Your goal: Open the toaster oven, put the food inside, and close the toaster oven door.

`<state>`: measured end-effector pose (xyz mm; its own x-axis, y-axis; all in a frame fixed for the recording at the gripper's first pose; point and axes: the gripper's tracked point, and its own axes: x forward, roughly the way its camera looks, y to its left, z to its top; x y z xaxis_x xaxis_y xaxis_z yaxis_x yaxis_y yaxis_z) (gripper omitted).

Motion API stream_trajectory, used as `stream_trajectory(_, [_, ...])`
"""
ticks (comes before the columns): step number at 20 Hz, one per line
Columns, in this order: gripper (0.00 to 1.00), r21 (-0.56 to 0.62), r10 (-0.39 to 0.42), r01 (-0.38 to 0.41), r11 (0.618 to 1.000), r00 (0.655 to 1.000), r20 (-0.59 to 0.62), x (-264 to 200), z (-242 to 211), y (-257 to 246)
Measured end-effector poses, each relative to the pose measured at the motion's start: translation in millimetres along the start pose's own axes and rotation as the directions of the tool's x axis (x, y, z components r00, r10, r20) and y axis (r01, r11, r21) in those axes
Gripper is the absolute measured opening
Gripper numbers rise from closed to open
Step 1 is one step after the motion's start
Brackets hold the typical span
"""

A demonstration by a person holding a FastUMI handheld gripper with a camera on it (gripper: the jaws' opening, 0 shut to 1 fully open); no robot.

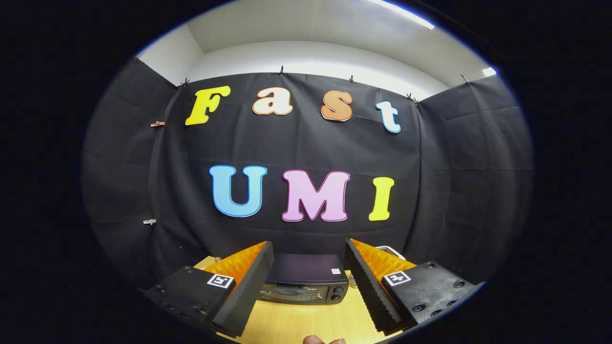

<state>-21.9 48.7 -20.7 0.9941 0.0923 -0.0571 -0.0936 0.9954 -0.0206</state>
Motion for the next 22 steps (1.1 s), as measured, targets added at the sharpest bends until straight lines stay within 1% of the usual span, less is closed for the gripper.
stream_trajectory(7, [0.98, -0.017, 0.005, -0.005, 1.0, 1.0, 0.01, 2.5, 4.3, 1.6])
stream_trajectory(22, [0.98, -0.028, -0.016, 0.016, 0.999, 1.0, 0.021, 0.6, 10.8, -7.4])
